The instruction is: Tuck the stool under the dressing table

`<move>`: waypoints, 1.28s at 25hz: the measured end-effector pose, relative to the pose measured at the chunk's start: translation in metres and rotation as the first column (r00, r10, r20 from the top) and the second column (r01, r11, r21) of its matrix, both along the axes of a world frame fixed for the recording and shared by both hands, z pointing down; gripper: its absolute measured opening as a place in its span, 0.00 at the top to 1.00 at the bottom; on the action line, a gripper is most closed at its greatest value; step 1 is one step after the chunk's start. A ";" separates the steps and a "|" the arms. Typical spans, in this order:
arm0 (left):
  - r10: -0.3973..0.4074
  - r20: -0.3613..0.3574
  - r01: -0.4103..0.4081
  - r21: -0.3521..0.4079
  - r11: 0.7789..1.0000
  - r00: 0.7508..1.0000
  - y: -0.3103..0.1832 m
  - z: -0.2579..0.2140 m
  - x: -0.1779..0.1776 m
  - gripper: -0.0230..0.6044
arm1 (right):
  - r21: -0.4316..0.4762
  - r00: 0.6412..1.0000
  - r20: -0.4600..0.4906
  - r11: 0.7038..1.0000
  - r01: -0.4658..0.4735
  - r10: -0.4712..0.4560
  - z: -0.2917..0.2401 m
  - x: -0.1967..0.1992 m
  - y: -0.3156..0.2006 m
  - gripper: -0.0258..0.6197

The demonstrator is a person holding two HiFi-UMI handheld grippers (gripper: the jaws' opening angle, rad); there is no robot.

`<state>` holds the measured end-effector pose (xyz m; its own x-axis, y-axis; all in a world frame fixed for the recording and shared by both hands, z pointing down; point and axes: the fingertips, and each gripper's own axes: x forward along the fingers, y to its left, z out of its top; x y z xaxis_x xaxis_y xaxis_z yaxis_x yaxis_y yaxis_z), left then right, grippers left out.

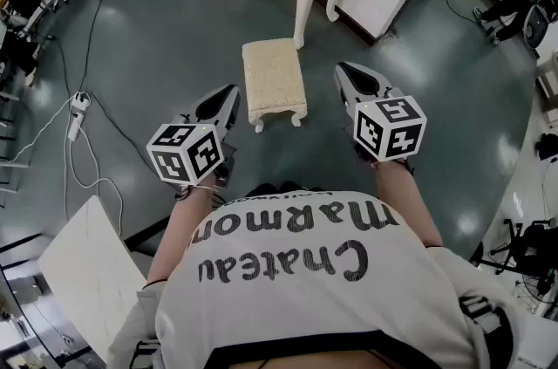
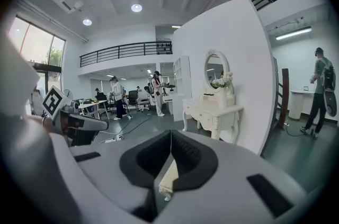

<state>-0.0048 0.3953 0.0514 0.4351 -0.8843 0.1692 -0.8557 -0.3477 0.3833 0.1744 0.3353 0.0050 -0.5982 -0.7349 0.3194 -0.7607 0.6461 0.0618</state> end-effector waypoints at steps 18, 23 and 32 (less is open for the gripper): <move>-0.059 -0.014 0.059 -0.017 0.998 0.998 -0.022 0.003 0.015 0.93 | -0.097 0.995 0.089 0.994 0.055 -0.047 0.006 0.016 -0.035 0.92; -0.110 -0.042 0.109 -0.021 0.994 0.993 -0.036 0.022 0.025 0.93 | -0.114 0.989 0.111 0.988 0.108 -0.095 0.021 0.032 -0.058 0.92; -0.178 -0.067 0.175 -0.053 0.983 0.982 -0.028 0.043 0.041 0.93 | -0.150 0.980 0.074 0.970 0.192 -0.183 0.050 0.043 -0.073 0.92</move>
